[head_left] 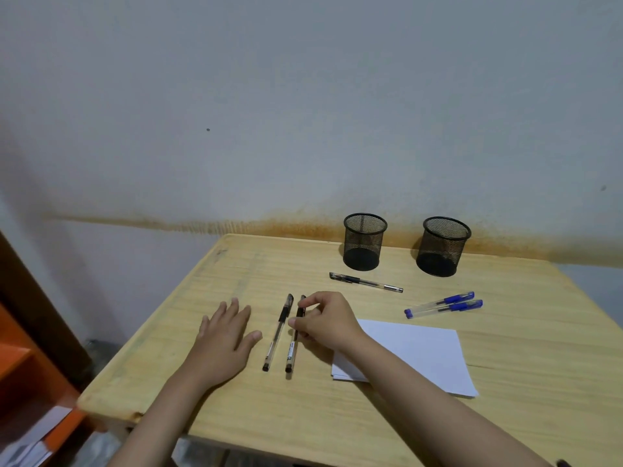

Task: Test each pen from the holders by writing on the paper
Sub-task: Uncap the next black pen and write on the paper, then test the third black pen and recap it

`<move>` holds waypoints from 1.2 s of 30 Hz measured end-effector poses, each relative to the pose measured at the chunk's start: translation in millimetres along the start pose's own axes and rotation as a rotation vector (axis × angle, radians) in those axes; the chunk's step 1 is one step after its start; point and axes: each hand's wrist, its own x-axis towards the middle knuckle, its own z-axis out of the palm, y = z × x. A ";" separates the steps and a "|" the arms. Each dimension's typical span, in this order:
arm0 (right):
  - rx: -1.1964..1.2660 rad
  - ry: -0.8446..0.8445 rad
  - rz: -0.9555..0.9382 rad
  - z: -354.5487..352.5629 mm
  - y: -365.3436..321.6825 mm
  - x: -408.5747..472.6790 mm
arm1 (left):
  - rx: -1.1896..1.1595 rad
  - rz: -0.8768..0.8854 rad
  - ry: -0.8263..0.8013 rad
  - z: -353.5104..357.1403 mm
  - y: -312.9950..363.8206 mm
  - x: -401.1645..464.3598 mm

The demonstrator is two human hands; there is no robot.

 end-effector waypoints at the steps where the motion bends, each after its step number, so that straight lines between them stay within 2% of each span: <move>1: -0.023 0.008 -0.003 3.3 1.3 4.2 | 0.016 0.000 -0.001 1.4 -0.5 0.5; 8: -0.204 0.014 0.001 10.4 -1.4 19.8 | 0.029 0.011 0.036 2.8 -0.8 0.9; 15: -0.174 -0.004 0.040 10.5 -3.8 22.7 | 0.003 0.014 0.047 3.6 -1.7 -0.1; 17: -0.137 0.039 0.028 4.3 -6.7 24.5 | -0.011 0.017 0.050 3.7 -2.0 -0.4; 19: -0.145 0.164 -0.015 -10.2 -8.6 32.4 | -0.028 0.020 0.054 3.6 -2.4 -0.7; 21: -0.305 0.306 -0.120 -32.0 -8.0 44.1 | -0.029 0.020 0.054 3.5 -2.4 -1.0; 23: -0.627 0.403 -0.192 -56.4 -1.3 55.7 | -0.028 0.015 0.055 3.7 -1.9 -1.0; 25: -0.934 0.438 -0.176 -75.7 10.2 64.4 | -0.021 0.012 0.054 3.8 -1.4 -1.4; 28: -1.101 0.418 -0.141 -90.3 23.7 70.9 | -0.023 0.006 0.057 3.5 -0.8 -1.8; 32: -1.144 0.369 -0.217 -95.2 22.4 67.2 | -0.045 0.006 0.066 3.7 0.5 -1.7; 36: -0.851 0.284 -0.310 -91.0 6.9 42.9 | -0.183 0.004 0.109 -0.5 1.3 -2.3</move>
